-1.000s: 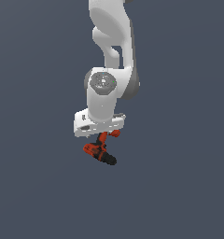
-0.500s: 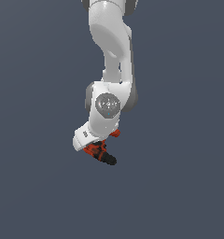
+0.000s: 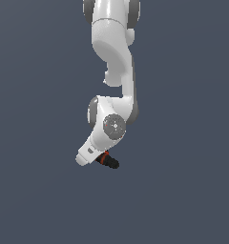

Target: Pick up the object and move it to a goal position.

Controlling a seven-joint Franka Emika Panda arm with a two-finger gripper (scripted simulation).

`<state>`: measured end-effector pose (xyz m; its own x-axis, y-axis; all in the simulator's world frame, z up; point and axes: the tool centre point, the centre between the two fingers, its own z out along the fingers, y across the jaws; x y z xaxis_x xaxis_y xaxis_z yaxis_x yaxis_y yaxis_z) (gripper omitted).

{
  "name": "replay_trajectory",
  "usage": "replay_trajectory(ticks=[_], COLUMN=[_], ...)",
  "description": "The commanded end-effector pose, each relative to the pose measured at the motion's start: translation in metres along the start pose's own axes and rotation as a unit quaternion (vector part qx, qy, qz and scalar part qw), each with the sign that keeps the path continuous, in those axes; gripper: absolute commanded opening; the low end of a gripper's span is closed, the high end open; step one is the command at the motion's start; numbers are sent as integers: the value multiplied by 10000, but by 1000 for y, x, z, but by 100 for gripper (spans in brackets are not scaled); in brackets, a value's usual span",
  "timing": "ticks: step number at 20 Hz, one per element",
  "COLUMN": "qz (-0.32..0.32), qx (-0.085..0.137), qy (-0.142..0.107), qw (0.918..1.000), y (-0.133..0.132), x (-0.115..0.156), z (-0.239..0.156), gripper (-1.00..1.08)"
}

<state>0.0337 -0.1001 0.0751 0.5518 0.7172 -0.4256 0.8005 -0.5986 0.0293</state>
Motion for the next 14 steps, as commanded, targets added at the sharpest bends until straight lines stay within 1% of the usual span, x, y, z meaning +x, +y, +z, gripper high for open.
replay_trajectory(ticks=[1, 8, 14], qz=[-296, -784, -860], qx=[-21, -38, -37], qy=[-143, -385, -425], qw=[9995, 9962, 9954], y=[4, 9, 10], x=[0, 0, 0], z=[7, 18, 20], gripper=[108, 108, 108])
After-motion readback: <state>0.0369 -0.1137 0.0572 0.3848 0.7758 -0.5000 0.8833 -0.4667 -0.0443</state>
